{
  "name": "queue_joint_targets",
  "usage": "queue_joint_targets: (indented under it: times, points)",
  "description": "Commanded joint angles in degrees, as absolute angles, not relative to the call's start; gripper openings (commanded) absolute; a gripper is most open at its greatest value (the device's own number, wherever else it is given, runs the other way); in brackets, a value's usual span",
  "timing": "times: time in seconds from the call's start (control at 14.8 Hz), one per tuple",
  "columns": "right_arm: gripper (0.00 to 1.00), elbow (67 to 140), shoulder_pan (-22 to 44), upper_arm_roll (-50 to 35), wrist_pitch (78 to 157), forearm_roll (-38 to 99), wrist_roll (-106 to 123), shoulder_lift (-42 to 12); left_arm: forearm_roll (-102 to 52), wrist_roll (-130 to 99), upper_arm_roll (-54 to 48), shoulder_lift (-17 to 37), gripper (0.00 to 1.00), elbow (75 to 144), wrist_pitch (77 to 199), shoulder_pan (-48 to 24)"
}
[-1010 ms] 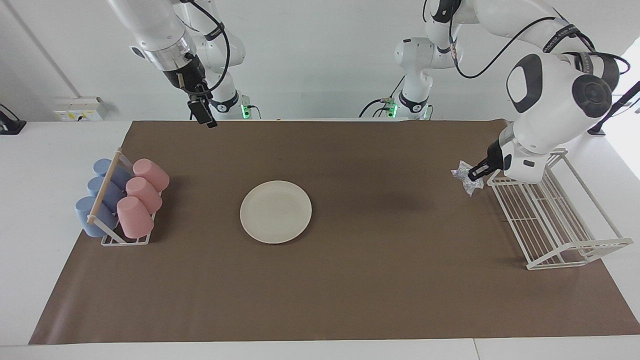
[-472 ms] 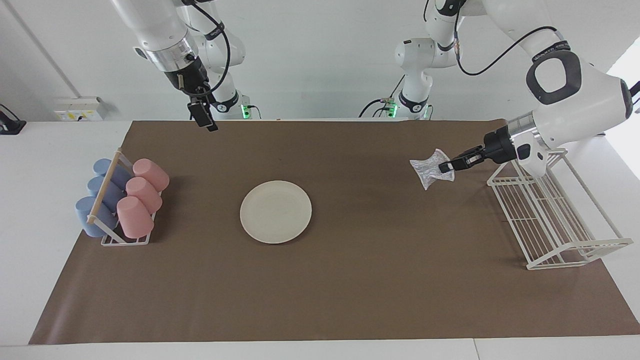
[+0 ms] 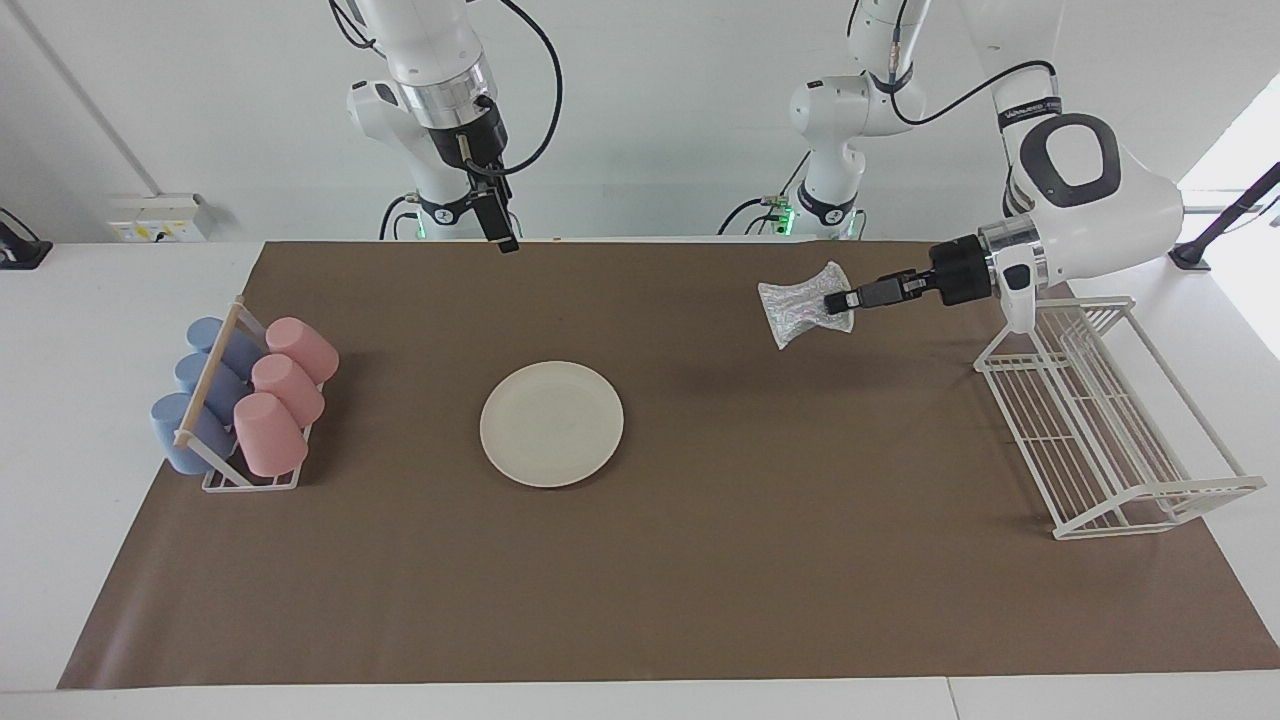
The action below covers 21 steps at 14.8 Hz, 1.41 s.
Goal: Wipe plate with sponge
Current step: 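Carry the sponge toward the plate with the left gripper while the right gripper approaches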
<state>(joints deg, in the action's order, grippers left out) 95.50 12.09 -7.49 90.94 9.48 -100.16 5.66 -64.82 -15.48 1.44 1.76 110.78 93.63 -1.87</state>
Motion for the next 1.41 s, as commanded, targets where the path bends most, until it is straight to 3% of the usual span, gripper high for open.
queue_joint_targets:
  times: [0.0,0.13,0.47,0.81,1.35]
  points:
    - [1.00,97.1,13.3,-7.3,91.8,9.1,-100.9,6.9,-72.2,-7.1,1.1,-7.1,0.00,124.7,99.7,-3.9]
    - [1.00,96.7,13.6,-7.3,92.0,9.1,-101.2,6.7,-77.4,-0.8,1.1,-10.6,0.00,130.8,100.7,-4.9]
    - [1.00,96.9,14.6,-7.5,95.3,9.1,-105.2,6.2,-86.4,5.5,1.1,-14.4,0.00,136.9,102.5,-9.8]
    - [1.00,96.9,21.2,-7.5,99.7,9.1,-116.3,5.0,-90.4,9.2,1.1,-14.8,0.00,137.3,105.0,-16.7]
    - [1.00,102.2,29.9,-7.5,107.5,9.3,-126.1,6.2,-91.9,13.6,1.0,-15.7,0.00,137.9,104.3,-17.1]
